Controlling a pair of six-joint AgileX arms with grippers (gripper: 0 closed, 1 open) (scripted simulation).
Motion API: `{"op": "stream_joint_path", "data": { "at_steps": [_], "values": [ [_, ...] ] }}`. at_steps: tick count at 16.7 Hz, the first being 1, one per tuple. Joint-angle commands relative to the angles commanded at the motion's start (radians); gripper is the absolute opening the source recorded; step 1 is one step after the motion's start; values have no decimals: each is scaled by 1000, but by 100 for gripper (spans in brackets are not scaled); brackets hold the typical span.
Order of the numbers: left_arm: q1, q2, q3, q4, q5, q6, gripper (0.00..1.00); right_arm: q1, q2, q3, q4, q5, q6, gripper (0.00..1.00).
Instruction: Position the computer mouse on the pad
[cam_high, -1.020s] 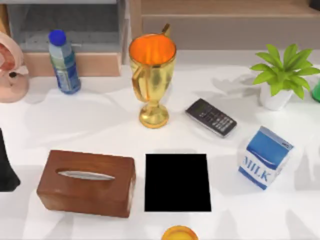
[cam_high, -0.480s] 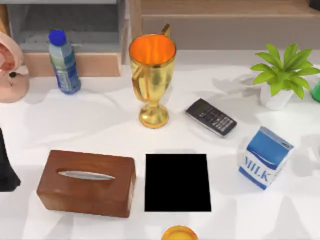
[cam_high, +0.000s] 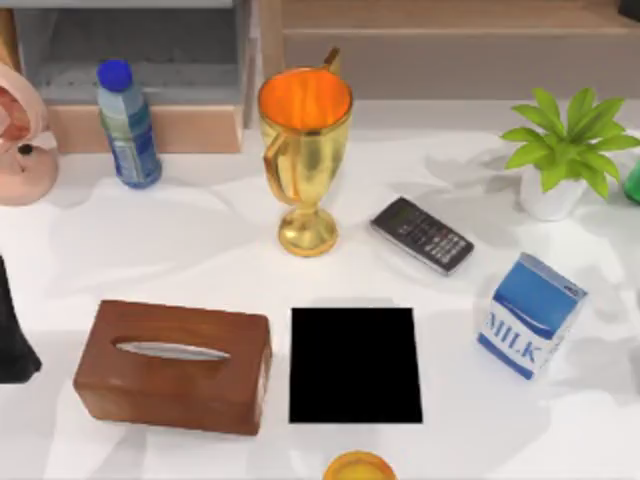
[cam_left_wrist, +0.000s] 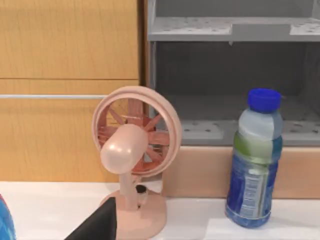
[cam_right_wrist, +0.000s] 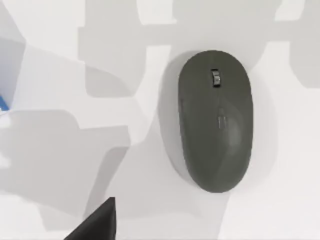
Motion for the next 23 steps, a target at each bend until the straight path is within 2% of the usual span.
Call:
{"op": "stream_joint_path", "data": {
  "at_steps": [6, 14, 17, 23],
  "values": [
    [0, 0, 0, 0, 0, 0, 100, -16, 353, 270, -213, 1, -76, 100],
    [0, 0, 0, 0, 0, 0, 100, -13, 400, 309, -239, 1, -88, 100],
    [0, 0, 0, 0, 0, 0, 100, -16, 414, 244, -168, 1, -88, 100],
    [0, 0, 0, 0, 0, 0, 100, -15, 509, 82, 94, 1, -86, 100]
  ]
}}
